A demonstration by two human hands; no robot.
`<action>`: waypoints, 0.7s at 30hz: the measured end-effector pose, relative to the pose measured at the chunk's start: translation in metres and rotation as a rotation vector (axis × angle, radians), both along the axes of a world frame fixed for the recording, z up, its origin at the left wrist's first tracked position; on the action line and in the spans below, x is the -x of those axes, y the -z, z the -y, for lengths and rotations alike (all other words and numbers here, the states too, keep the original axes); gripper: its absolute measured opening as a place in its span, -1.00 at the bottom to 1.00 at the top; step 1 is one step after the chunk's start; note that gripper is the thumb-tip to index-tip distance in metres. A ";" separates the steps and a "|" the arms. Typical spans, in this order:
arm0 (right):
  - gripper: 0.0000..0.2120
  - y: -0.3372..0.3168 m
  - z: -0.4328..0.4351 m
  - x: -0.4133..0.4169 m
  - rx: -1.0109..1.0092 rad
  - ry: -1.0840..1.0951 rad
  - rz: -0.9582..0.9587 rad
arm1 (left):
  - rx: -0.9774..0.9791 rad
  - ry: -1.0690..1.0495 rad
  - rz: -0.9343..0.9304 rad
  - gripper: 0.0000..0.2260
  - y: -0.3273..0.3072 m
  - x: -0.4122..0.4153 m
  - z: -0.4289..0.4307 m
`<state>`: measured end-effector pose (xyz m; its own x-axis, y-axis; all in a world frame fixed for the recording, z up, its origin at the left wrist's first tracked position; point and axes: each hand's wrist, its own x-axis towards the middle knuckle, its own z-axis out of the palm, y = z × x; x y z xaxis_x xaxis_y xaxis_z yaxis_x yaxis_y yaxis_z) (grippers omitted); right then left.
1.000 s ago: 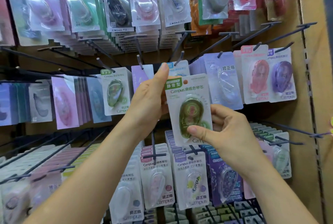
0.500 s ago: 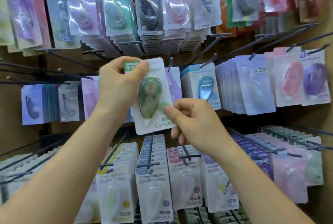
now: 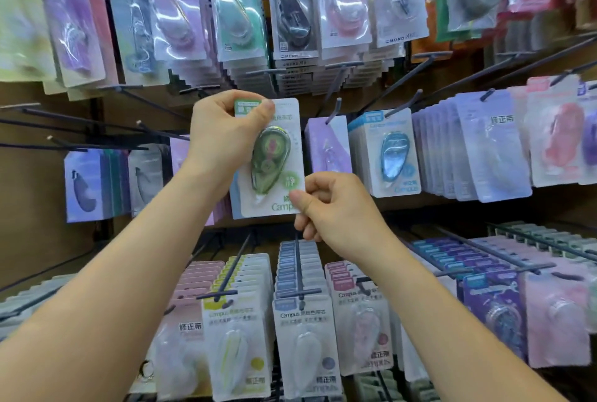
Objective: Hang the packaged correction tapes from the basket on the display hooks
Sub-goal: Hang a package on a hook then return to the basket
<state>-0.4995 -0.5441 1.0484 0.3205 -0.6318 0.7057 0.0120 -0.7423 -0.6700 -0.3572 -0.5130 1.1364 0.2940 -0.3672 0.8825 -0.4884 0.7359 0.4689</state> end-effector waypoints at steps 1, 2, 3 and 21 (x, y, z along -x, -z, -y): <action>-0.84 -0.001 0.000 0.000 -0.010 0.003 -0.006 | 0.001 0.004 -0.002 -0.92 0.000 0.001 0.001; -0.84 -0.001 -0.001 0.001 -0.018 0.006 -0.011 | -0.001 0.004 -0.008 -0.92 -0.001 0.003 0.001; -0.83 -0.002 -0.001 0.001 -0.025 0.005 -0.012 | -0.006 0.005 -0.019 -0.92 -0.001 0.005 0.002; -0.78 -0.005 0.002 0.006 -0.044 0.137 -0.080 | -0.175 0.095 0.068 -0.52 0.054 -0.023 -0.012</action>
